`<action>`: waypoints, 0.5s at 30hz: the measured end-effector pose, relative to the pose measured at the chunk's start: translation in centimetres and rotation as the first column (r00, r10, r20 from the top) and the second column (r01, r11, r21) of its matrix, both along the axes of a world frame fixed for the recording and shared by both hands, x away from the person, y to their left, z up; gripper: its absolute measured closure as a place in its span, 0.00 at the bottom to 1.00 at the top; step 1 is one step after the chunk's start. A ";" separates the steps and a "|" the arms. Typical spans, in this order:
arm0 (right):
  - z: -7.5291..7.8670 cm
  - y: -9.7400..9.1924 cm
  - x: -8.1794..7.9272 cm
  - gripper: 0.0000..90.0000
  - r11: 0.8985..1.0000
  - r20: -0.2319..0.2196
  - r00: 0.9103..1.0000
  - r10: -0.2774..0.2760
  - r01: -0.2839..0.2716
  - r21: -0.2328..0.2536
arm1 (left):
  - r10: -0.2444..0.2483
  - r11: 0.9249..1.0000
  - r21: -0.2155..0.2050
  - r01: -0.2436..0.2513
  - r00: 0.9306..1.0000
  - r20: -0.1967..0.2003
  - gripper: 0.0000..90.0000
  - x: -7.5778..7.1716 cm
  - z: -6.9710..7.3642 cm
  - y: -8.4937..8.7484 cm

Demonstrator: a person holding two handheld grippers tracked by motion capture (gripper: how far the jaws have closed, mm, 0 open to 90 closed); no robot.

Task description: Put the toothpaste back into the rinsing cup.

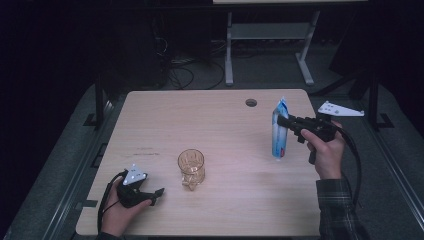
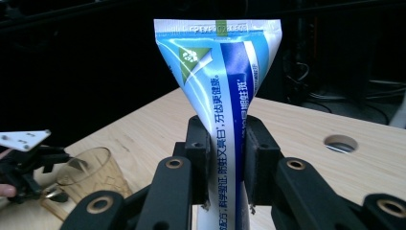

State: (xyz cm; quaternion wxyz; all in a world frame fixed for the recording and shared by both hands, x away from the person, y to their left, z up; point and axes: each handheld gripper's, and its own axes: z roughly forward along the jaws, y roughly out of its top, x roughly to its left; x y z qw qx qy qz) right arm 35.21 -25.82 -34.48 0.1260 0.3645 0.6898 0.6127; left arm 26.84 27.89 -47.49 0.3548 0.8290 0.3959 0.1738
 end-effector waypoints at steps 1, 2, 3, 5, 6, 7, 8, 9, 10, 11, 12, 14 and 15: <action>0.1 0.2 -0.1 0.83 1.000 0.003 1.000 0.005 -0.005 0.001 | 0.000 1.000 -0.001 0.000 1.000 0.001 0.15 0.0 0.0 0.0; 0.3 0.4 -0.1 0.83 1.000 0.010 1.000 0.011 -0.011 0.000 | 0.000 1.000 -0.002 0.000 1.000 0.001 0.15 0.0 0.0 0.0; 0.4 0.6 -0.2 0.83 1.000 0.012 1.000 0.017 -0.017 -0.001 | 0.001 1.000 -0.003 -0.001 1.000 0.001 0.15 0.0 0.0 0.0; 0.7 1.0 -0.3 0.83 1.000 0.019 1.000 0.025 -0.025 0.003 | 0.001 1.000 -0.002 -0.001 1.000 0.001 0.15 0.0 0.0 0.0; 0.9 1.2 -0.3 0.83 1.000 0.024 0.999 0.030 -0.030 0.004 | 0.001 1.000 -0.002 -0.001 1.000 0.001 0.15 0.0 0.0 0.0; 1.0 1.4 -0.4 0.83 0.999 0.026 0.999 0.034 -0.035 0.004 | 0.001 1.000 -0.003 -0.001 1.000 0.001 0.15 0.0 0.0 0.0; 1.1 1.6 -0.4 0.83 0.999 0.032 0.999 0.037 -0.037 0.004 | 0.000 1.000 -0.003 0.000 1.000 0.000 0.15 0.0 0.0 0.0; 1.2 1.8 -0.5 0.83 0.999 0.035 0.999 0.041 -0.042 0.006 | 0.000 1.000 -0.004 0.000 1.000 0.000 0.15 0.0 0.0 0.0; 1.3 1.9 -0.6 0.83 0.999 0.036 0.998 0.047 -0.047 0.008 | -0.001 1.000 -0.003 0.001 1.000 0.001 0.15 0.0 0.0 0.0; 1.4 2.2 -0.6 0.83 0.998 0.041 0.998 0.056 -0.056 0.011 | -0.001 1.000 -0.004 0.001 1.000 0.001 0.15 0.0 0.0 0.0; 1.5 2.3 -0.7 0.83 0.998 0.040 0.997 0.062 -0.062 0.012 | -0.001 1.000 -0.003 0.001 1.000 0.000 0.15 0.0 0.0 0.0; 1.6 2.7 -0.7 0.82 0.997 0.044 0.996 0.073 -0.074 0.012 | -0.001 1.000 -0.004 0.001 1.000 0.001 0.15 0.0 0.0 0.0; 1.6 2.9 -0.8 0.82 0.997 0.046 0.996 0.079 -0.080 0.010 | -0.001 1.000 -0.004 0.001 1.000 0.001 0.15 0.0 0.0 0.0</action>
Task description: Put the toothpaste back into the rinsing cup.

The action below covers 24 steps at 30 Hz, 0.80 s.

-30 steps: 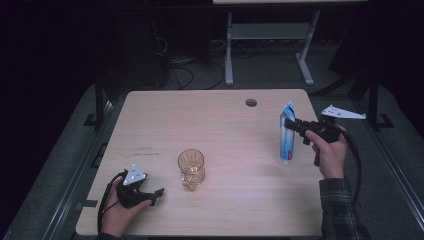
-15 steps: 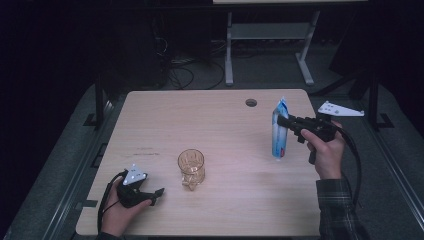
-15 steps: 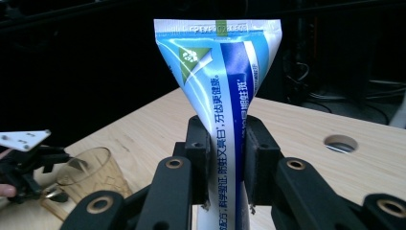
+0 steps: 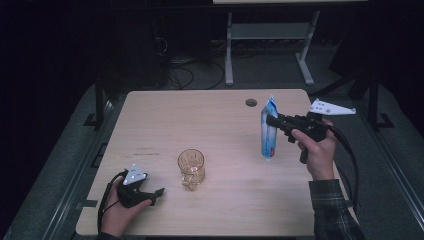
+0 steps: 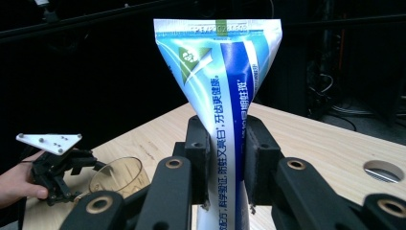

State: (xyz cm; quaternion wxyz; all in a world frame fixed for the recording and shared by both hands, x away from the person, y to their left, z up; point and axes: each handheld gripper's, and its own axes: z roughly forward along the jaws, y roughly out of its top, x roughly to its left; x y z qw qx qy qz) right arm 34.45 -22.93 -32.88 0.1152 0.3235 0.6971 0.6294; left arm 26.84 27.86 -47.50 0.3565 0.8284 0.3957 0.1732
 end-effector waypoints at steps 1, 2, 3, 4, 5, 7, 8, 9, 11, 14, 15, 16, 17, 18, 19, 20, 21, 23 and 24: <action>0.0 0.2 0.0 0.82 1.000 0.000 1.000 0.005 -0.005 -0.001 | 0.000 1.000 0.000 0.000 1.000 0.000 0.15 0.0 0.0 0.0; 0.1 0.4 -0.1 0.82 1.000 0.002 1.000 0.010 -0.010 -0.002 | 0.000 1.000 0.000 0.000 1.000 0.000 0.15 0.0 0.0 0.0; 0.1 0.6 -0.1 0.82 1.000 0.003 1.000 0.016 -0.016 -0.003 | 0.000 1.000 0.000 0.000 1.000 0.000 0.15 0.0 0.0 0.0; 0.1 0.7 -0.1 0.82 1.000 0.002 1.000 0.024 -0.024 -0.001 | 0.000 1.000 0.000 0.000 1.000 0.000 0.15 0.0 0.0 0.0; 0.1 0.8 -0.1 0.82 1.000 0.003 1.000 0.028 -0.028 0.000 | 0.000 1.000 0.000 0.000 1.000 0.000 0.15 0.0 0.0 0.0; 0.2 1.3 -0.1 0.82 0.999 0.006 0.999 0.037 -0.037 -0.006 | -0.001 1.000 0.001 0.001 1.000 0.000 0.15 0.0 0.0 0.0; 0.3 1.5 -0.1 0.82 0.999 0.006 0.999 0.041 -0.041 -0.007 | -0.002 1.000 0.002 0.002 1.000 0.000 0.15 0.0 0.0 0.0; 0.3 1.6 -0.1 0.82 0.999 0.007 0.999 0.045 -0.045 -0.008 | -0.002 1.000 0.002 0.002 1.000 0.000 0.15 0.0 0.0 0.0; 0.3 2.0 -0.1 0.82 0.998 0.008 0.998 0.054 -0.054 -0.009 | -0.002 1.000 0.002 0.002 1.000 0.000 0.15 0.0 0.0 0.0; 0.3 2.7 -0.1 0.82 0.997 0.011 0.997 0.070 -0.070 -0.013 | -0.002 1.000 0.002 0.002 1.000 0.000 0.15 0.0 0.0 0.0; 0.3 2.8 -0.1 0.82 0.997 0.012 0.997 0.074 -0.074 -0.015 | -0.002 1.000 0.002 0.002 1.000 0.000 0.15 0.0 0.0 0.0; 0.3 3.1 -0.1 0.82 0.997 0.011 0.997 0.082 -0.082 -0.013 | -0.002 1.000 0.002 0.002 1.000 0.000 0.15 0.0 0.0 0.0; 0.3 3.2 -0.1 0.82 0.996 0.012 0.996 0.088 -0.088 -0.015 | -0.002 1.000 0.002 0.002 1.000 0.000 0.15 0.0 0.0 0.0; 0.3 3.5 -0.1 0.82 0.995 0.011 0.995 0.095 -0.095 -0.016 | -0.002 1.000 0.002 0.002 1.000 0.000 0.15 0.0 0.0 0.0; 0.3 3.7 -0.1 0.82 0.995 0.012 0.995 0.097 -0.097 -0.017 | -0.002 1.000 0.002 0.002 1.000 0.000 0.15 0.0 0.0 0.0; 0.3 4.0 -0.1 0.82 0.994 0.011 0.995 0.104 -0.104 -0.022 | -0.002 1.000 0.002 0.002 1.000 0.000 0.15 0.0 0.0 0.0; 0.4 4.2 -0.1 0.82 0.994 0.011 0.994 0.108 -0.108 -0.024 | -0.002 1.000 0.002 0.002 1.000 0.000 0.15 0.0 0.0 0.0; 0.4 4.8 0.0 0.82 0.992 0.011 0.993 0.121 -0.120 -0.026 | -0.002 1.000 0.002 0.002 1.000 0.000 0.15 0.0 0.0 0.0; 0.4 5.1 0.0 0.82 0.992 0.010 0.992 0.126 -0.126 -0.023 | -0.002 1.000 0.002 0.002 1.000 0.000 0.15 0.0 0.0 0.0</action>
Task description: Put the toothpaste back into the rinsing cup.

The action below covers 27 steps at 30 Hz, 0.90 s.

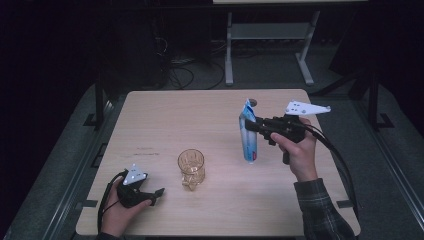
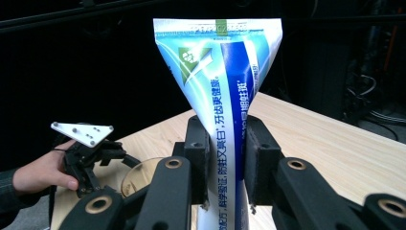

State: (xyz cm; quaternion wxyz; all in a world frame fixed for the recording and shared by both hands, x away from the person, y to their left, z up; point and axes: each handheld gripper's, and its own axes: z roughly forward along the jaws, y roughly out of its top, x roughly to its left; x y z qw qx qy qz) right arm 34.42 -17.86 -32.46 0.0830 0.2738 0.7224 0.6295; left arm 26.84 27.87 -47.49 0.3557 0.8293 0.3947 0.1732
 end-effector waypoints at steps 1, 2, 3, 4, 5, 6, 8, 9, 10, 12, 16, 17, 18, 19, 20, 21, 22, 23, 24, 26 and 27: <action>0.0 0.2 0.1 0.82 1.000 0.001 1.000 0.007 -0.007 -0.001 | 0.000 1.000 0.000 0.000 1.000 0.000 0.15 0.0 0.0 0.0; 0.0 0.5 0.1 0.82 1.000 0.001 1.000 0.012 -0.012 -0.003 | 0.000 1.000 0.000 0.000 1.000 0.000 0.15 0.0 0.0 0.0; 0.0 0.8 0.1 0.82 1.000 0.003 1.000 0.017 -0.017 -0.006 | 0.000 1.000 0.000 0.000 1.000 0.000 0.15 0.0 0.0 0.0; 0.1 1.1 0.2 0.82 1.000 0.005 1.000 0.022 -0.022 -0.007 | 0.000 1.000 0.000 0.000 1.000 0.000 0.15 0.0 0.0 0.0; 0.1 1.3 0.2 0.82 1.000 0.005 1.000 0.028 -0.028 -0.010 | 0.000 1.000 0.000 0.000 1.000 0.000 0.15 0.0 0.0 0.0; 0.1 1.6 0.2 0.82 0.999 0.004 0.999 0.033 -0.033 -0.011 | 0.000 1.000 0.000 0.000 1.000 0.000 0.15 0.0 0.0 0.0; 0.1 2.0 0.4 0.82 0.999 0.004 0.999 0.041 -0.041 -0.007 | -0.001 1.000 0.000 0.001 1.000 0.000 0.15 0.0 0.0 0.0; 0.1 2.0 0.4 0.82 0.999 0.004 0.999 0.041 -0.041 -0.007 | -0.001 1.000 0.000 0.001 1.000 0.000 0.15 0.0 0.0 0.0; 0.1 2.2 0.4 0.82 0.999 0.002 0.999 0.044 -0.044 -0.008 | -0.001 1.000 0.000 0.001 1.000 -0.001 0.15 0.0 0.0 0.0; 0.1 2.8 0.5 0.82 0.999 0.007 0.999 0.049 -0.049 -0.016 | -0.002 1.000 -0.001 0.002 1.000 -0.001 0.15 0.0 0.0 0.0; 0.4 3.5 0.6 0.82 0.998 0.011 0.998 0.064 -0.064 -0.022 | -0.002 1.000 0.000 0.002 1.000 -0.001 0.15 0.0 0.0 0.0; 0.5 3.7 0.7 0.82 0.997 0.013 0.997 0.070 -0.069 -0.023 | -0.002 1.000 0.000 0.002 1.000 -0.001 0.15 0.0 0.0 0.0; 0.6 3.9 0.7 0.82 0.997 0.017 0.997 0.073 -0.073 -0.023 | -0.002 1.000 0.000 0.002 1.000 -0.001 0.15 0.0 0.0 0.0; 0.7 4.1 0.8 0.82 0.997 0.019 0.997 0.076 -0.075 -0.025 | -0.003 1.000 0.001 0.003 1.000 -0.002 0.15 0.0 0.0 0.0; 0.8 4.3 0.8 0.82 0.997 0.020 0.997 0.079 -0.078 -0.027 | -0.003 1.000 0.000 0.003 1.000 -0.002 0.15 0.0 0.0 0.0; 0.9 4.5 0.8 0.82 0.996 0.023 0.996 0.081 -0.080 -0.029 | -0.003 1.000 0.001 0.003 1.000 -0.002 0.15 0.0 0.0 0.0; 0.9 4.7 0.9 0.82 0.996 0.025 0.996 0.084 -0.083 -0.029 | -0.004 1.000 0.001 0.004 1.000 -0.002 0.15 0.0 0.0 0.0; 1.0 4.9 0.9 0.82 0.996 0.024 0.996 0.086 -0.086 -0.028 | -0.004 1.000 0.001 0.004 1.000 -0.002 0.15 0.0 0.0 0.0; 1.1 5.0 0.9 0.82 0.996 0.021 0.996 0.088 -0.088 -0.028 | -0.004 1.000 0.000 0.004 1.000 -0.002 0.15 0.0 0.0 0.0; 1.3 5.4 0.9 0.82 0.995 0.025 0.995 0.097 -0.096 -0.030 | -0.004 1.000 0.001 0.004 1.000 -0.002 0.15 0.0 0.0 0.0; 1.3 5.6 1.0 0.82 0.995 0.027 0.995 0.100 -0.099 -0.030 | -0.004 1.000 0.001 0.004 1.000 -0.002 0.15 0.0 0.0 0.0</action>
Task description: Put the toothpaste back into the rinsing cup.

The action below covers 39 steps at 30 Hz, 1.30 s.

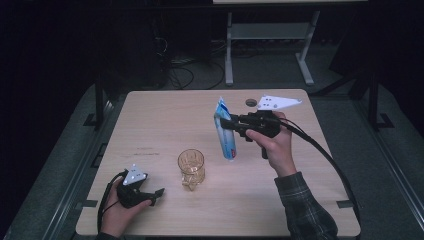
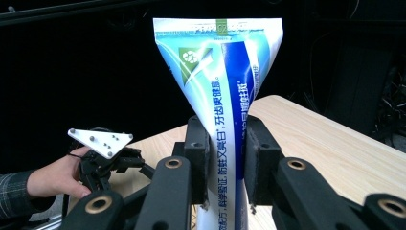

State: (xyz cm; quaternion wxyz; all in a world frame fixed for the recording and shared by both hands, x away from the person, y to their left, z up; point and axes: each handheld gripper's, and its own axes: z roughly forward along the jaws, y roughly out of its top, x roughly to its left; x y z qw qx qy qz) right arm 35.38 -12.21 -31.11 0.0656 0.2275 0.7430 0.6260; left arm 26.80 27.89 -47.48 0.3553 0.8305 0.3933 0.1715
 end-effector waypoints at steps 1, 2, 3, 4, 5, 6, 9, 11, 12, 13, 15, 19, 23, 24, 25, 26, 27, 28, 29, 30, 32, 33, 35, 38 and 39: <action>0.1 0.1 0.0 0.82 1.000 0.002 1.000 0.002 -0.002 -0.004 | 0.000 1.000 0.000 0.000 1.000 0.000 0.15 0.0 0.0 0.0; 0.1 0.3 0.1 0.82 1.000 0.004 1.000 0.006 -0.006 -0.002 | 0.000 1.000 0.000 0.000 1.000 0.000 0.15 0.0 0.0 0.0; 0.2 0.6 0.1 0.82 1.000 0.002 1.000 0.010 -0.010 -0.005 | 0.000 1.000 0.000 0.000 1.000 0.000 0.15 0.0 0.0 0.0; 0.3 0.7 0.1 0.82 1.000 0.008 1.000 0.012 -0.011 -0.007 | 0.000 1.000 0.000 0.000 1.000 0.000 0.15 0.0 0.0 0.0; 0.4 1.0 0.1 0.82 1.000 0.011 1.000 0.016 -0.016 -0.007 | 0.000 1.000 0.000 0.000 1.000 0.000 0.15 0.0 0.0 0.0; 0.5 1.2 0.1 0.82 1.000 0.016 1.000 0.019 -0.019 -0.007 | 0.000 1.000 0.000 0.000 1.000 0.000 0.15 0.0 0.0 0.0; 0.9 1.7 0.2 0.82 1.000 0.017 0.999 0.031 -0.031 -0.002 | 0.000 1.000 0.000 0.000 1.000 0.000 0.15 0.0 0.0 0.0; 1.1 2.1 0.2 0.82 0.999 0.024 0.999 0.036 -0.035 -0.008 | 0.000 1.000 0.000 0.000 1.000 0.000 0.15 0.0 0.0 0.0; 1.2 2.4 0.2 0.82 0.999 0.023 0.999 0.038 -0.038 -0.012 | 0.000 1.000 0.000 0.000 1.000 0.000 0.15 0.0 0.0 0.0; 1.3 2.6 0.3 0.82 0.999 0.026 0.999 0.044 -0.044 -0.013 | 0.000 1.000 0.000 0.000 1.000 0.000 0.15 0.0 0.0 0.0; 1.4 3.1 0.3 0.82 0.999 0.028 0.998 0.052 -0.052 -0.018 | -0.001 1.000 0.000 0.001 1.000 0.000 0.15 0.0 0.0 0.0; 1.7 4.0 0.4 0.82 0.997 0.038 0.997 0.068 -0.068 -0.022 | -0.001 1.000 -0.001 0.001 1.000 -0.001 0.15 0.0 0.0 0.0; 1.9 4.9 0.4 0.82 0.997 0.041 0.996 0.080 -0.079 -0.024 | -0.002 1.000 0.001 0.002 1.000 -0.001 0.15 0.0 0.0 0.0; 2.0 5.1 0.4 0.82 0.996 0.043 0.996 0.083 -0.082 -0.026 | -0.002 1.000 0.001 0.002 1.000 -0.001 0.15 0.0 0.0 0.0; 2.0 5.4 0.4 0.82 0.996 0.043 0.995 0.085 -0.084 -0.026 | -0.002 1.000 0.001 0.002 1.000 -0.001 0.15 0.0 0.0 0.0; 2.1 5.6 0.4 0.82 0.996 0.044 0.995 0.088 -0.087 -0.028 | -0.002 1.000 0.001 0.002 1.000 -0.001 0.15 0.0 0.0 0.0; 2.1 5.8 0.4 0.82 0.995 0.046 0.995 0.091 -0.090 -0.029 | -0.002 1.000 0.001 0.002 1.000 -0.001 0.15 0.0 0.0 0.0; 2.2 6.0 0.4 0.82 0.995 0.044 0.995 0.094 -0.093 -0.032 | -0.002 1.000 0.001 0.002 1.000 -0.001 0.15 0.0 0.0 0.0; 2.2 6.2 0.4 0.82 0.995 0.046 0.994 0.096 -0.095 -0.034 | -0.002 1.000 0.001 0.002 1.000 -0.001 0.15 0.0 0.0 0.0; 2.2 6.4 0.4 0.82 0.995 0.047 0.994 0.100 -0.098 -0.034 | -0.002 1.000 0.001 0.002 1.000 -0.001 0.15 0.0 0.0 0.0; 2.2 6.8 0.5 0.82 0.994 0.043 0.994 0.105 -0.104 -0.034 | -0.002 1.000 0.001 0.002 1.000 -0.001 0.15 0.0 0.0 0.0; 2.1 7.0 0.5 0.82 0.994 0.041 0.993 0.107 -0.105 -0.033 | -0.001 1.000 0.001 0.001 1.000 -0.001 0.15 0.0 0.0 0.0; 2.1 7.4 0.5 0.82 0.993 0.040 0.993 0.110 -0.109 -0.038 | -0.002 1.000 0.000 0.002 1.000 -0.002 0.15 0.0 0.0 0.0; 2.0 8.1 0.6 0.82 0.992 0.038 0.992 0.118 -0.116 -0.047 | -0.003 1.000 0.001 0.003 1.000 -0.001 0.15 0.0 0.0 0.0; 1.9 8.3 0.6 0.82 0.992 0.036 0.992 0.122 -0.120 -0.046 | -0.003 1.000 0.000 0.003 1.000 -0.001 0.15 0.0 0.0 0.0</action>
